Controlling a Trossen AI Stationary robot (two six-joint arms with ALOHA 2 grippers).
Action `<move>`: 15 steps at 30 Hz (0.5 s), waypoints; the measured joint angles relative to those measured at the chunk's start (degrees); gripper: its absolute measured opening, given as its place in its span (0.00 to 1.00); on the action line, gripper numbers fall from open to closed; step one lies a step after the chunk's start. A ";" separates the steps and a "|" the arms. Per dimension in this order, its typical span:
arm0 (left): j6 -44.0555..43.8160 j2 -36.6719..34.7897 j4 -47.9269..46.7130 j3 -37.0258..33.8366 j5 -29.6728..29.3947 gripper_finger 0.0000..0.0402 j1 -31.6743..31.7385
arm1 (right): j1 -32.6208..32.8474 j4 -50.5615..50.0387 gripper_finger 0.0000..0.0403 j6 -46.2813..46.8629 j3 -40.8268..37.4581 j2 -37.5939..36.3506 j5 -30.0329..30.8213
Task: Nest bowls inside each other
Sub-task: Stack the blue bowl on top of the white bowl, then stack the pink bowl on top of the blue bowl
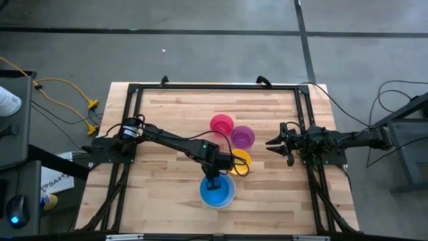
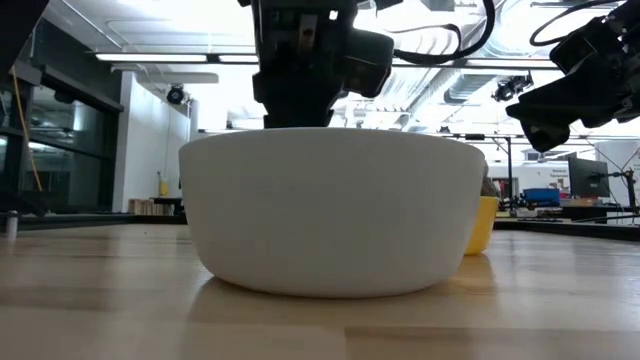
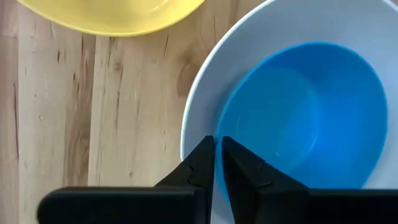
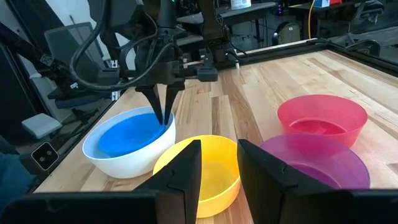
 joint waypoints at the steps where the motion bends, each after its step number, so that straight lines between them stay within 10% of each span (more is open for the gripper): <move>1: 0.00 0.00 -0.02 0.00 -0.05 0.09 0.00 | -0.02 0.01 0.24 0.01 -0.01 0.00 0.02; 15: 0.31 0.00 2.18 0.00 -0.64 0.10 0.00 | -0.02 0.02 0.24 0.01 -0.02 0.00 0.02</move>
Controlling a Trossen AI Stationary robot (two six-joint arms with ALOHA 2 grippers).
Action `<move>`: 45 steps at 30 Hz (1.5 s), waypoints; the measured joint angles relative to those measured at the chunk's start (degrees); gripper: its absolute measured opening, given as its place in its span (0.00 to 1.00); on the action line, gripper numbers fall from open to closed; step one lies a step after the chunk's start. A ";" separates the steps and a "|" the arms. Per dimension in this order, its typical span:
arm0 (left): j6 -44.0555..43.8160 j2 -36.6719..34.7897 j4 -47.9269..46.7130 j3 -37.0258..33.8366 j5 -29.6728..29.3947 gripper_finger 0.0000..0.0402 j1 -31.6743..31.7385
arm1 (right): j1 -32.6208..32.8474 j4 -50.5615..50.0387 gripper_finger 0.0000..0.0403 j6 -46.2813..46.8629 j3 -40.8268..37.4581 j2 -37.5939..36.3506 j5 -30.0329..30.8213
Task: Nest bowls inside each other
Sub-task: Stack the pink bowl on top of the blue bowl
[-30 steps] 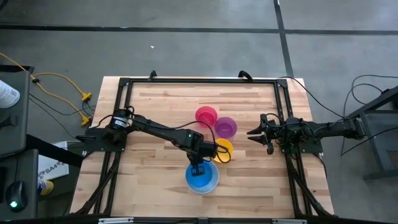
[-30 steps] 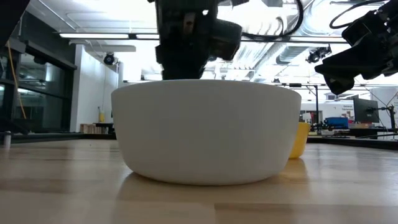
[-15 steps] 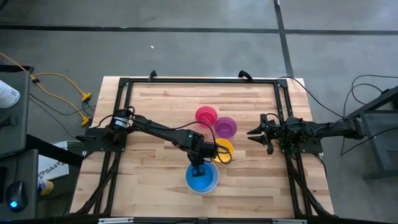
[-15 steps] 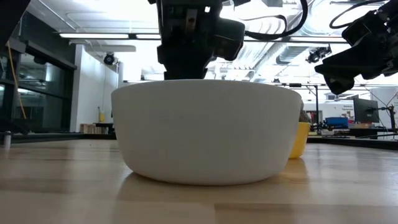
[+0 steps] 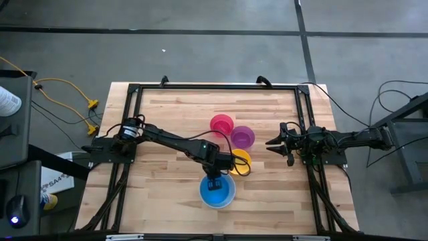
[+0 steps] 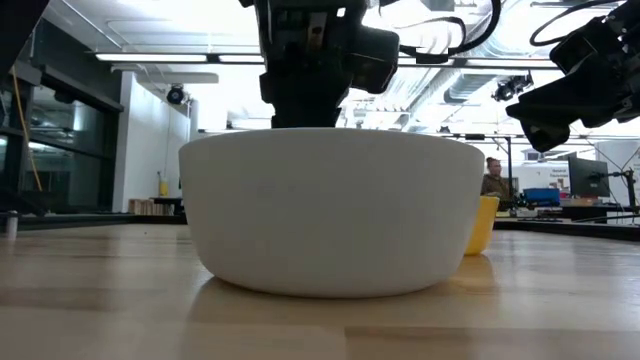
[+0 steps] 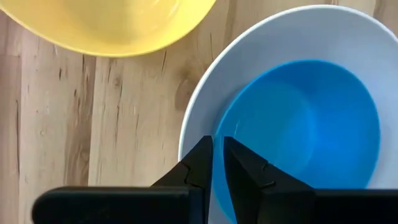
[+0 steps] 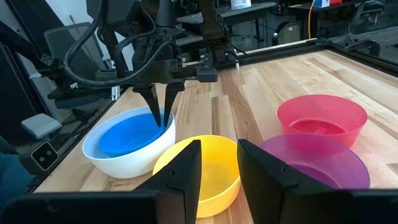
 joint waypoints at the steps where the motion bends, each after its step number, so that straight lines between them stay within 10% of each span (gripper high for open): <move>1: 0.02 -0.03 0.24 0.00 0.04 0.10 0.02 | 0.01 0.00 0.24 -0.01 0.01 0.00 0.00; 22: 7.64 -1.68 -11.74 12.09 -5.78 0.10 8.41 | 0.00 0.00 0.24 0.00 0.01 0.00 0.04; 45: 16.69 -1.63 -6.38 12.07 1.55 0.10 22.82 | 0.00 0.00 0.24 -0.01 0.00 -0.02 0.02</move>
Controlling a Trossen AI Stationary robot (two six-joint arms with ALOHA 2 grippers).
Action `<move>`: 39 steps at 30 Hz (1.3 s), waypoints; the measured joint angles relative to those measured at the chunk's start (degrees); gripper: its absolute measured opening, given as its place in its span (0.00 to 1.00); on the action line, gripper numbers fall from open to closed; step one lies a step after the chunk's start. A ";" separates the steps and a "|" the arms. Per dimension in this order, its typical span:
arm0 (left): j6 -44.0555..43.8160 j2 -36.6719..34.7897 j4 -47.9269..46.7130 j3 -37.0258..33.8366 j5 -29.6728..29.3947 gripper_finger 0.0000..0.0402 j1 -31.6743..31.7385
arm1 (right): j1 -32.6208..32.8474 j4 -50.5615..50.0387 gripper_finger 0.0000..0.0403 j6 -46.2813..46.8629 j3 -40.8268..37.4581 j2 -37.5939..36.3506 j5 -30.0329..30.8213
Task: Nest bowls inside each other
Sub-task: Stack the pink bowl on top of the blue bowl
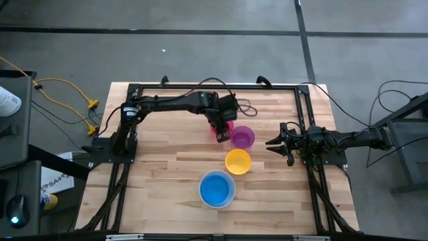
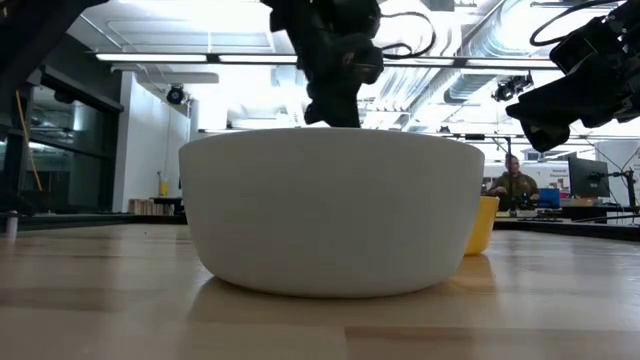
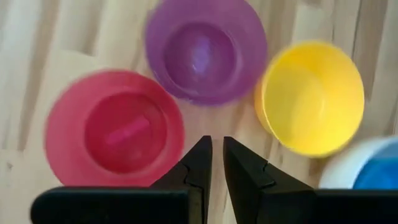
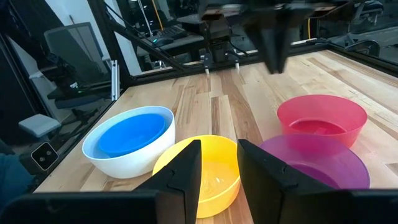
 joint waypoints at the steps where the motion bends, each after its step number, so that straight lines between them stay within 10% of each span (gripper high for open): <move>1: -0.82 0.01 0.59 0.00 0.00 0.10 0.52 | 0.00 0.00 0.24 0.00 0.02 0.02 0.00; 39: -25.13 2.26 -9.25 -0.33 -7.82 0.10 4.53 | 0.01 0.02 0.24 0.01 0.01 0.01 -0.01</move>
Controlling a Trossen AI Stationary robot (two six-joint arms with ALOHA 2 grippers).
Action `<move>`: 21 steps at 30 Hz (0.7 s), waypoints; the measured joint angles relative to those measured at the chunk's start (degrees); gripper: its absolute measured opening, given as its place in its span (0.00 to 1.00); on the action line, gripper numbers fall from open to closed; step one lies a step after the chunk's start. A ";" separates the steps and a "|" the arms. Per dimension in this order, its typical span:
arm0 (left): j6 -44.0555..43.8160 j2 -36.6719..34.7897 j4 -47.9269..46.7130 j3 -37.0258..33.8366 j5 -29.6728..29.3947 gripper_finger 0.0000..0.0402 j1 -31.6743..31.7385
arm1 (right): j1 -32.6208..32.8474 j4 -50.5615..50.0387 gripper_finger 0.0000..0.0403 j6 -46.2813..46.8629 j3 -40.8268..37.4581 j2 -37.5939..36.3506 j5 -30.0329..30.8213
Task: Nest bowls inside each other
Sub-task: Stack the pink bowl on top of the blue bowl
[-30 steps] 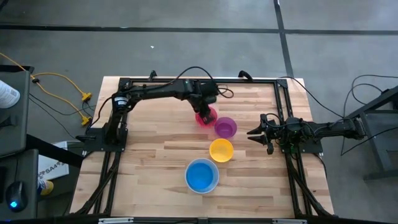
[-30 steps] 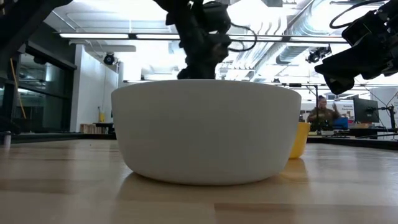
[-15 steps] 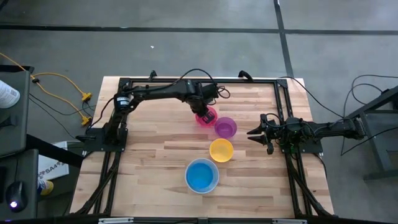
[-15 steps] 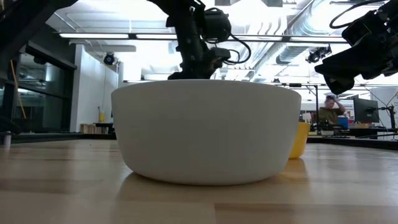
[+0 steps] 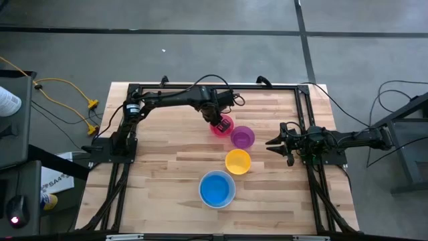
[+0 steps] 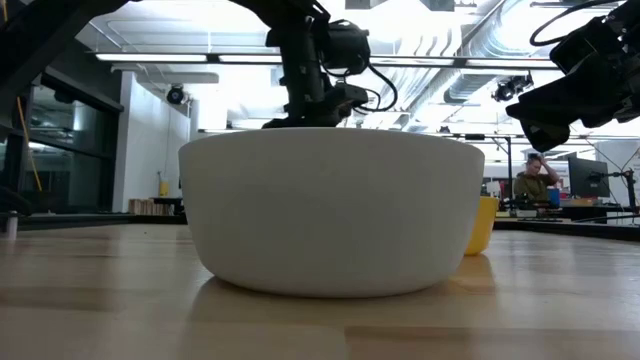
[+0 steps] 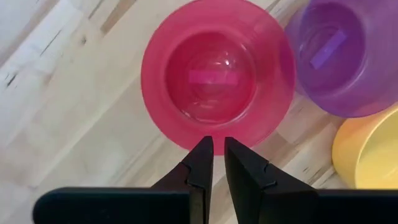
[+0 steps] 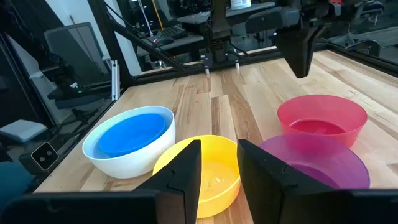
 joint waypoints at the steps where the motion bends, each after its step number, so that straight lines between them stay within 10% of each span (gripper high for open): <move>1: -0.43 -0.01 -0.33 0.00 0.00 0.10 0.00 | -0.01 0.00 0.24 0.00 0.00 0.00 -0.01; 21: -5.40 2.38 -2.15 -0.09 -0.13 0.16 -1.11 | -0.01 0.00 0.24 -0.01 -0.01 0.01 0.01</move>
